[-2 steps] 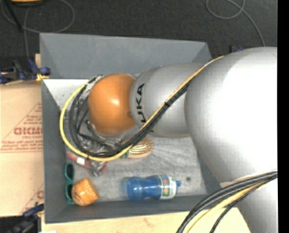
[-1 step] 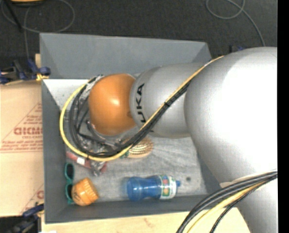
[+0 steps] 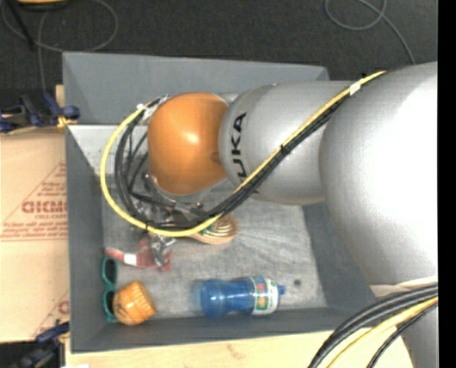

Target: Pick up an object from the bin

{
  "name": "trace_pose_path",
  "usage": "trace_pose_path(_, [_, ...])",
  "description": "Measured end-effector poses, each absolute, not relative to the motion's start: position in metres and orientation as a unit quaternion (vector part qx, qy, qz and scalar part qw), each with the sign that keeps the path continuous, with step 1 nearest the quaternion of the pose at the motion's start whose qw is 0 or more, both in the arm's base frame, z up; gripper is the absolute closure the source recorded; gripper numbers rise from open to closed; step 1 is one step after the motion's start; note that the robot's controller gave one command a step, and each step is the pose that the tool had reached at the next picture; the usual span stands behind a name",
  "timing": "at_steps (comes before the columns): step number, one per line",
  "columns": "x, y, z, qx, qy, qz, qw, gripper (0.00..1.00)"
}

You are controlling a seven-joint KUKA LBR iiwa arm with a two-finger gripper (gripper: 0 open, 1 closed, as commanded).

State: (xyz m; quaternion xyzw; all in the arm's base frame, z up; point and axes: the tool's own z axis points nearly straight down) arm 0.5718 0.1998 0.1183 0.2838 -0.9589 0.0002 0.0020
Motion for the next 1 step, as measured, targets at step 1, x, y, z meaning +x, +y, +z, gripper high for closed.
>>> trace_pose_path(1, [0.5740,0.1981,0.1408,0.283,-0.959,0.000,0.000,1.00])
